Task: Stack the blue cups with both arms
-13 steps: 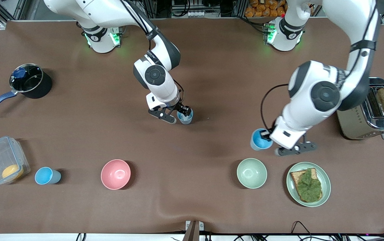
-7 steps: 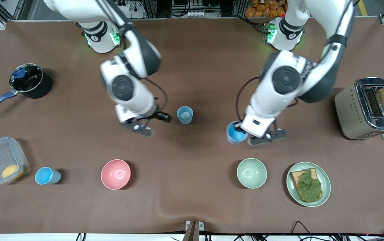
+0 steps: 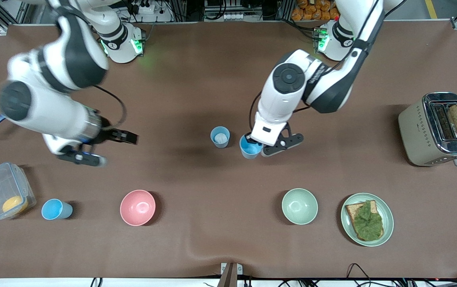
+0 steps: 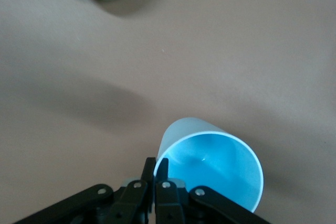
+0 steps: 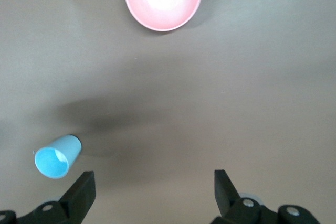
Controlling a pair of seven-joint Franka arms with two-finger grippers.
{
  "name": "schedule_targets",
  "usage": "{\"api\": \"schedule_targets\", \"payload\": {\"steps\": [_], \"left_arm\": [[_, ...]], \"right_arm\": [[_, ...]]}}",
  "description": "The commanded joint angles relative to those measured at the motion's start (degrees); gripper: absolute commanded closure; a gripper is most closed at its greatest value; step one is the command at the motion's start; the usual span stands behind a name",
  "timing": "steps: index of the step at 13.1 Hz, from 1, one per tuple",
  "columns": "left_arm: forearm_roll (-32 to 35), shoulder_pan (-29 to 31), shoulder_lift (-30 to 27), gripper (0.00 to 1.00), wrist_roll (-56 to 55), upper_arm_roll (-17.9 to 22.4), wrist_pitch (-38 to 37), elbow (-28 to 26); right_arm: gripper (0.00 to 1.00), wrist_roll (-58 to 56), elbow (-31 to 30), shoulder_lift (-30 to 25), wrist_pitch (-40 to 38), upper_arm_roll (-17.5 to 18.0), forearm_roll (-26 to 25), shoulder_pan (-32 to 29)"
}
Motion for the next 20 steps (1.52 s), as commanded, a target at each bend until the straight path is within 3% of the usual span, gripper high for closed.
{"api": "schedule_targets", "payload": {"steps": [1,5,10,20], "left_arm": [[-0.3,-3.2,0.7,1.00,-5.8,0.3,2.8,-0.7],[-1.5,-6.4,2.0,1.00,-9.4,-0.4,3.0,-1.0],[-1.5,-8.7,4.4,1.00,-12.0,-0.4,8.3,-1.8],[-1.1,-9.8,6.2,0.98,-16.5,-0.4,10.3,-3.6]], "right_arm": [[0.00,-6.6,-1.8,-7.5,-4.3,0.8,0.7,-4.9],[0.00,-13.7,-1.3,-12.0,-7.7,0.7,0.3,-10.4],[0.00,-19.9,-0.4,-12.0,-8.7,3.2,-1.3,-17.3],[0.00,-21.9,0.9,-11.9,-11.7,3.0,-9.8,-15.5]]}}
